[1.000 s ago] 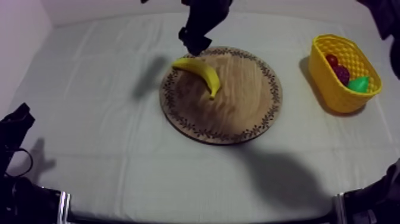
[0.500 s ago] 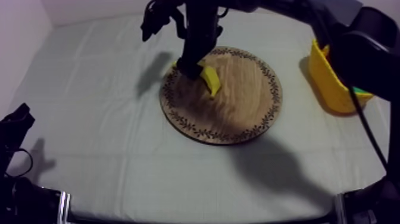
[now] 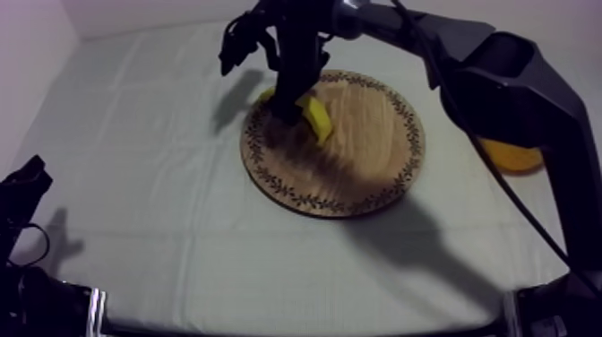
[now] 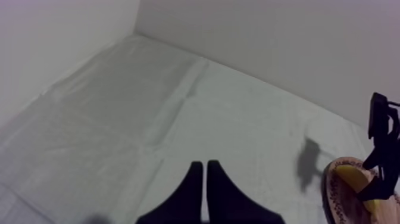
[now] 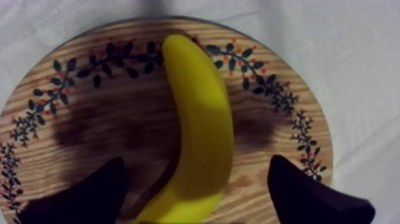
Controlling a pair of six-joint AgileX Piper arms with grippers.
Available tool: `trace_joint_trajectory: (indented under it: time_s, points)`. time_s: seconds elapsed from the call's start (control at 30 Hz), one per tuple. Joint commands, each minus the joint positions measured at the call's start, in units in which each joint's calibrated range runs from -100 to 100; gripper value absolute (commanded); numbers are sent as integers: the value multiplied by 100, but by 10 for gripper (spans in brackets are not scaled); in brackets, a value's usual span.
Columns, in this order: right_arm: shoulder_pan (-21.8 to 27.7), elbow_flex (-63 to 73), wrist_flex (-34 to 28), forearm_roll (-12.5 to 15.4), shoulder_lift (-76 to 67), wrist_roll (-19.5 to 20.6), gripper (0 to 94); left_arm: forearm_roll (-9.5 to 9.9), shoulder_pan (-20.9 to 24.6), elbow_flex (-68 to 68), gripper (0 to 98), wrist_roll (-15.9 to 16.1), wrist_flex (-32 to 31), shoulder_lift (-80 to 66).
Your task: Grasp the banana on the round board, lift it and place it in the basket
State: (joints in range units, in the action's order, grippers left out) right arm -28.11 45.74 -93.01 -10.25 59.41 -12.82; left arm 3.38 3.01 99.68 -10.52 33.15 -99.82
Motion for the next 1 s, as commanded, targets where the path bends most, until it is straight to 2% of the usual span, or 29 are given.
trace_joint_trajectory:
  time_s: [0.0, 0.07, 0.37, 0.47, 0.63, 0.97]
  points:
    - [4, 113, -39, 27, 107, -40, 687, -4, -1, -1, 1, -1, -1, 0]
    - [2, 172, -78, 27, 186, -71, 625, -4, -1, -1, 1, -1, -1, 0]
    - [-19, 273, -170, -2, 363, -85, 238, -4, -1, -1, 1, -1, -1, 0]
    - [-33, 290, -178, -16, 371, -70, 144, -4, -1, -1, 1, -1, -1, 0]
    - [-55, 249, -178, -29, 253, -51, 100, -4, -1, -1, 1, -1, -1, 0]
    - [-30, 4, -191, -90, -758, 17, 114, -4, -1, -1, 1, -1, -1, 0]
